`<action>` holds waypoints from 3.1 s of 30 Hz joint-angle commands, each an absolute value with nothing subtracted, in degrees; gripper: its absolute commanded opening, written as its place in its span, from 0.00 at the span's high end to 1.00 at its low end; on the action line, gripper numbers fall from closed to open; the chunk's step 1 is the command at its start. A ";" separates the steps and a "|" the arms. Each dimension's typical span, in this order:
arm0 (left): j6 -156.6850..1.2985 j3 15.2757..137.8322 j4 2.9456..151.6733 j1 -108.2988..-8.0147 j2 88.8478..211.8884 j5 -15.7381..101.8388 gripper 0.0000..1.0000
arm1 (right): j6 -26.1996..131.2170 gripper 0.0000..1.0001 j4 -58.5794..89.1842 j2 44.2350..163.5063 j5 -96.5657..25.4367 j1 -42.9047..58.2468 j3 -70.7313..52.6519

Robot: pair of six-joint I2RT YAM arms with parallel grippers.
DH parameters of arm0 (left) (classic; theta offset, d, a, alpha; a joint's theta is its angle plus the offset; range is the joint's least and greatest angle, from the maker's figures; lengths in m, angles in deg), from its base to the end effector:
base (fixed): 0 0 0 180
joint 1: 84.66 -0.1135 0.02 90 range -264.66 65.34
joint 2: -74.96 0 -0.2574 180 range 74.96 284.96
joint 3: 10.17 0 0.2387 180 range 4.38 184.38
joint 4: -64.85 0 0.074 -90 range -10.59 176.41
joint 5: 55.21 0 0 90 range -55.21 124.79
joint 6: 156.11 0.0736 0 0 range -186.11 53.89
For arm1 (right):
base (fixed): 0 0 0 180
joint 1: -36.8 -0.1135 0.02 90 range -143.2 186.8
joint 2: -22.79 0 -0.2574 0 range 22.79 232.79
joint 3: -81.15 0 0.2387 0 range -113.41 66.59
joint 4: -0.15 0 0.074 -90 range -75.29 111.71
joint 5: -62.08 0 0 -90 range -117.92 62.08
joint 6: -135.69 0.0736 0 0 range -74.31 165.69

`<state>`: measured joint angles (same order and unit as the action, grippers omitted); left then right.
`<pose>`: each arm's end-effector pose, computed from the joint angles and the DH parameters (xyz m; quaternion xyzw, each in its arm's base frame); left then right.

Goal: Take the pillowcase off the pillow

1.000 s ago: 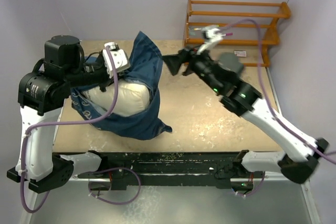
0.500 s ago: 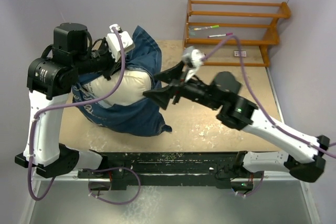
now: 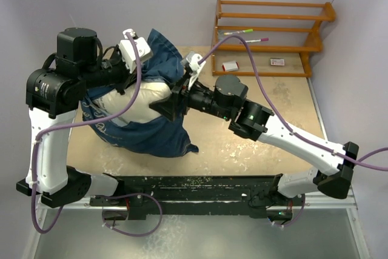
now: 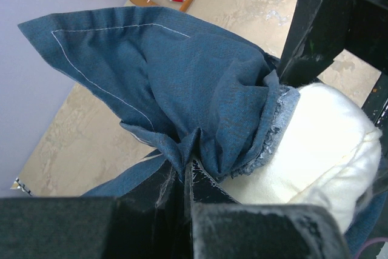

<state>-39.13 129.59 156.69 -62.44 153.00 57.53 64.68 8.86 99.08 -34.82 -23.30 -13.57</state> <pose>0.1767 -0.1029 0.5043 0.4431 0.7315 -0.1504 0.4960 0.1570 0.2908 0.4639 -0.2690 0.5864 0.5158 0.5637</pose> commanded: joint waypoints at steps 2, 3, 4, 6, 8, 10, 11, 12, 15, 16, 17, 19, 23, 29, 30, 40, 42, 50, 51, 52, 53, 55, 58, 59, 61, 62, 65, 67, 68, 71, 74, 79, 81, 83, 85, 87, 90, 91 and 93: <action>-40.05 130.72 157.10 -62.28 152.77 56.70 1.00 | 64.22 0.41 3.88 103.84 -35.23 -24.84 -21.33; -40.14 130.26 156.64 -62.33 152.72 55.66 1.00 | 63.99 0.49 4.34 104.77 -35.41 -25.22 -22.60; -40.18 129.76 155.92 -62.33 152.70 54.38 1.00 | 63.69 0.57 4.77 105.35 -35.91 -25.45 -23.44; -40.11 128.51 153.94 -62.32 152.71 50.16 0.96 | 62.64 0.80 5.30 105.30 -35.25 -25.62 -23.98; -39.33 127.18 150.66 -62.37 152.87 43.52 0.86 | 62.06 1.00 4.82 103.14 -33.26 -25.60 -22.24; -37.48 126.35 146.64 -62.65 153.17 37.02 0.77 | 61.75 1.00 4.52 100.24 -34.61 -25.63 -18.88; -36.55 126.59 144.75 -63.44 153.37 35.18 0.74 | 60.72 1.00 4.89 99.03 -34.76 -25.60 -17.93; -35.83 127.29 142.17 -64.88 153.83 34.79 0.72 | 59.44 1.00 5.69 98.05 -34.62 -25.58 -17.29; -35.44 134.15 140.17 -72.00 157.68 36.51 0.67 | 56.16 1.00 8.37 95.36 -34.06 -25.59 -15.59; -35.02 137.35 140.58 -73.25 159.36 36.50 0.67 | 55.48 1.00 8.99 94.41 -33.46 -25.47 -14.97; -34.29 139.48 141.05 -74.07 160.77 36.39 0.67 | 54.77 1.00 9.15 93.24 -32.90 -25.41 -14.16; -32.90 140.38 141.05 -75.09 161.66 37.05 0.69 | 53.93 1.00 8.27 90.38 -31.67 -25.15 -11.90; -30.15 132.74 137.98 -75.57 158.19 36.09 0.80 | 53.83 1.00 5.99 84.08 -28.45 -22.78 -7.53; -25.53 129.12 131.78 -79.17 154.73 34.65 0.85 | 53.42 1.00 7.16 79.04 -19.92 -17.89 -3.60; -24.84 130.21 130.77 -80.39 154.93 34.75 0.85 | 53.44 1.00 7.08 78.42 -19.50 -16.52 -2.84; -28.65 119.87 135.42 -92.51 151.26 52.15 0.56 | 55.26 1.00 2.84 72.72 -14.65 -13.13 3.45; -29.16 115.89 138.62 -92.54 148.99 58.97 0.26 | 55.98 1.00 2.25 73.13 -14.32 -13.04 3.29; -28.05 124.03 144.40 -92.65 146.37 71.40 0.01 | 53.88 1.00 1.39 78.27 -12.82 -12.55 -2.76; -26.98 127.11 146.64 -92.65 147.42 72.74 0.01 | 53.43 1.00 1.24 79.23 -14.41 -12.37 -3.68; -25.49 129.83 149.00 -92.65 147.81 74.58 0.01 | 53.08 1.00 1.28 80.09 -16.37 -12.28 -4.53; -23.32 132.09 151.13 -92.65 147.91 77.10 0.01 | 52.63 1.00 1.31 80.93 -18.37 -12.10 -6.04; -18.25 133.01 154.03 -92.65 147.07 80.51 0.01 | 51.76 1.00 1.79 83.13 -23.27 -12.07 -8.36; -7.37 130.65 156.78 -92.65 144.12 85.86 0.01 | 51.55 1.00 2.51 87.44 -31.02 -12.07 -12.66; -5.21 130.16 157.47 -92.65 143.56 87.33 0.01 | 51.69 1.00 3.22 89.32 -33.95 -12.07 -14.61; -2.41 131.01 159.41 -92.63 144.13 89.93 0.01 | 51.96 1.00 4.29 93.21 -37.82 -12.09 -18.43; -2.16 132.12 160.16 -92.65 145.08 90.72 0.01 | 50.59 1.00 4.25 95.05 -39.30 -12.12 -19.95; -0.73 136.28 162.96 -92.65 148.94 91.14 0.01 | 50.14 1.00 4.71 98.99 -44.54 -12.66 -22.99; 0.14 137.76 163.28 -92.65 150.87 90.63 0.01 | 48.26 1.00 5.07 100.31 -44.06 -14.12 -23.65; 0.82 138.33 163.45 -92.65 151.50 90.45 0.01 | 46.94 1.00 5.76 100.80 -43.94 -14.87 -24.19; 3.76 139.75 165.15 -92.57 153.36 90.93 0.01 | 43.86 1.00 8.61 102.55 -42.64 -16.99 -26.79; 4.54 139.45 168.06 -91.82 154.63 90.80 0.01 | 42.58 1.00 9.39 103.61 -41.15 -18.45 -28.49; 4.01 129.94 168.09 -85.03 152.66 83.46 0.01 | 40.47 1.00 11.38 105.77 -40.45 -22.00 -32.77; 2.83 128.44 168.01 -83.49 152.69 83.30 0.01 | 39.87 1.00 13.34 107.56 -40.21 -23.41 -35.59; 1.53 128.39 168.01 -83.10 153.39 83.87 0.10 | 40.03 1.00 14.39 109.36 -39.97 -24.19 -37.86; 0.80 128.59 167.97 -83.07 154.35 83.80 0.31 | 41.28 1.00 14.15 110.26 -39.59 -24.37 -38.30; 0.28 128.78 167.78 -83.06 155.07 83.39 0.72 | 44.69 1.00 12.41 109.89 -37.93 -24.37 -36.35; -2.40 127.84 164.78 -83.07 155.01 82.12 1.00 | 48.72 0.58 8.08 108.19 -34.44 -24.20 -31.66; -3.60 127.42 163.23 -83.07 154.68 81.60 1.00 | 50.54 0.49 6.79 107.41 -32.24 -24.04 -29.72; -6.26 126.40 159.19 -83.07 154.03 79.73 1.00 | 55.57 0.36 4.41 105.16 -30.62 -22.29 -24.76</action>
